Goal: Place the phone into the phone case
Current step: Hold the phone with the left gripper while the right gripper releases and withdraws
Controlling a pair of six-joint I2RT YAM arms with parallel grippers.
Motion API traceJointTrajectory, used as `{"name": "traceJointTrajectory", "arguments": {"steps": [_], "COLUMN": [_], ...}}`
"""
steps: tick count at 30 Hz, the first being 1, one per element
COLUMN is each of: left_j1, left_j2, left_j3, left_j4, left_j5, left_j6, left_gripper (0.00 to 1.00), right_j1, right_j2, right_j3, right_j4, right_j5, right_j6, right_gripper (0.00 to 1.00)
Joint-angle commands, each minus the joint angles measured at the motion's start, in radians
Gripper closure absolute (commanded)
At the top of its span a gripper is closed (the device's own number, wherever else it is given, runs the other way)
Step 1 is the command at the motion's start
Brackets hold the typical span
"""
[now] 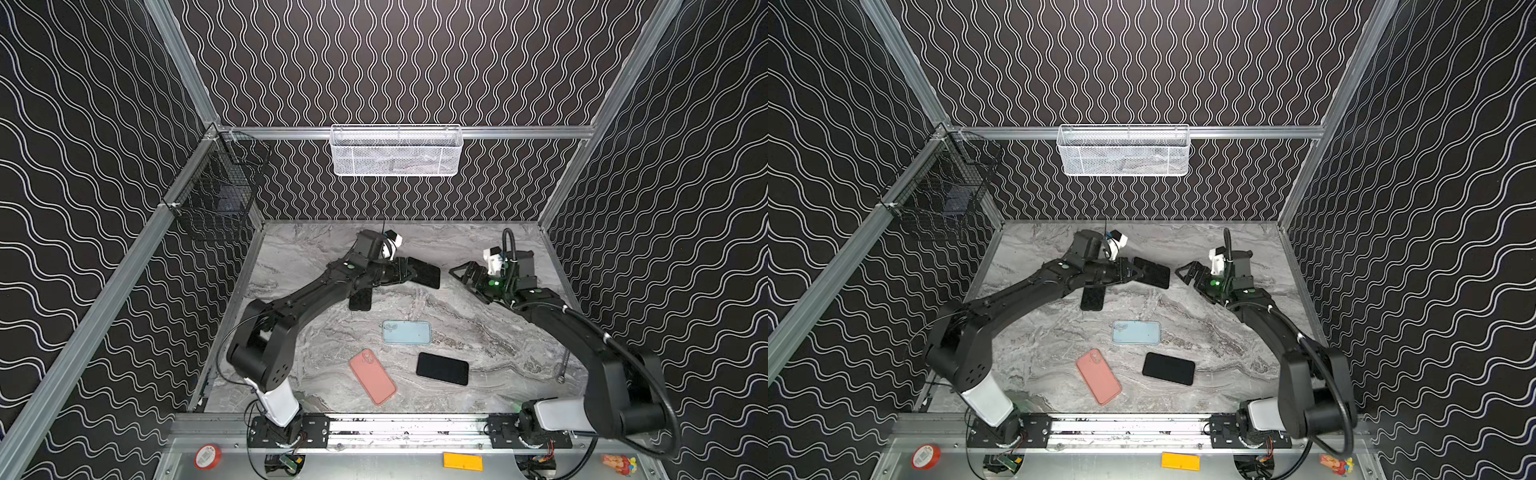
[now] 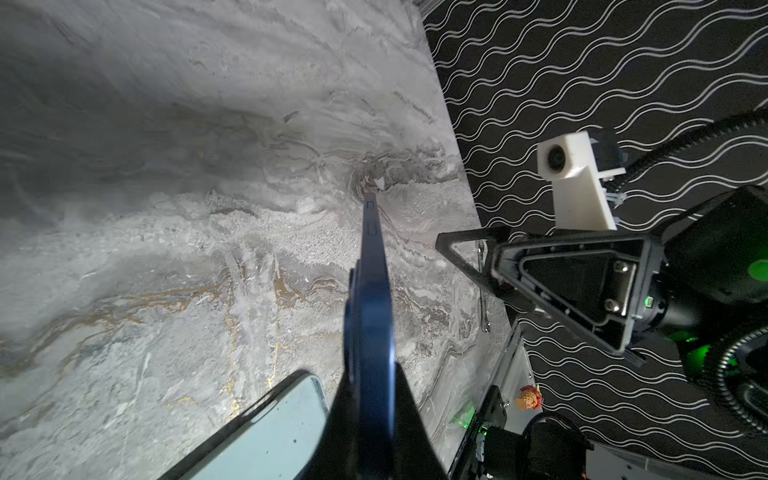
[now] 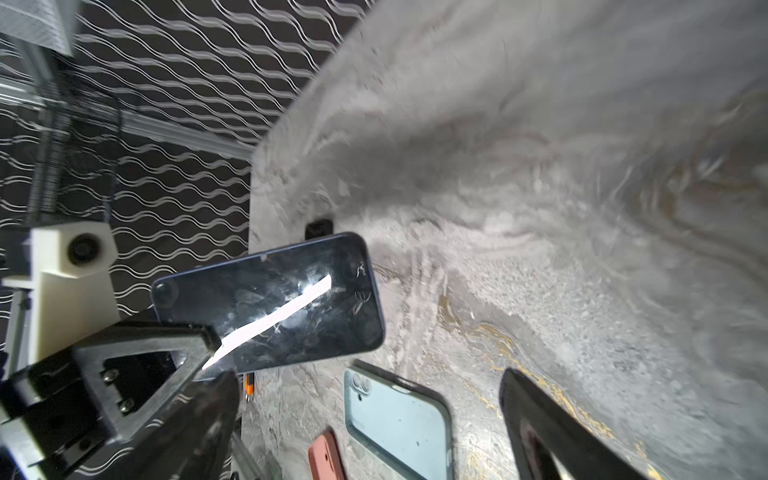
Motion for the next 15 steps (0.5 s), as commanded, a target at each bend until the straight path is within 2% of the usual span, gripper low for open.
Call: {"name": "traceJointTrajectory", "arguments": {"steps": [1,3,6,10,15], "left_j1": [0.011,0.018,0.036,0.07,0.105], "left_j2": [-0.07,-0.116,-0.181,-0.275,-0.327], "left_j3": [-0.018,-0.03,-0.059,-0.19,-0.302], "left_j4": [-0.003,-0.021,-0.037,0.111,0.264], "left_j5": [0.02,0.035,0.083,0.165,0.241], "left_j6": [0.032,0.039,0.019,-0.107,-0.224], "left_gripper": [1.0,1.0,1.0,1.0,1.0], "right_j1": [-0.001,0.0,0.0,-0.002,-0.001], "right_j2": [-0.077,-0.13,-0.196,-0.243,-0.239], "right_j3": [0.015,0.013,-0.014,-0.054,-0.088], "right_j4": [-0.121,-0.154,-0.14,-0.076,0.079], "right_j5": [0.088,0.135,0.132,0.035,-0.172], "right_j6": [-0.007,0.013,0.019,0.022,0.078], "right_gripper": [0.01,0.0,0.01,0.0,0.0]}}
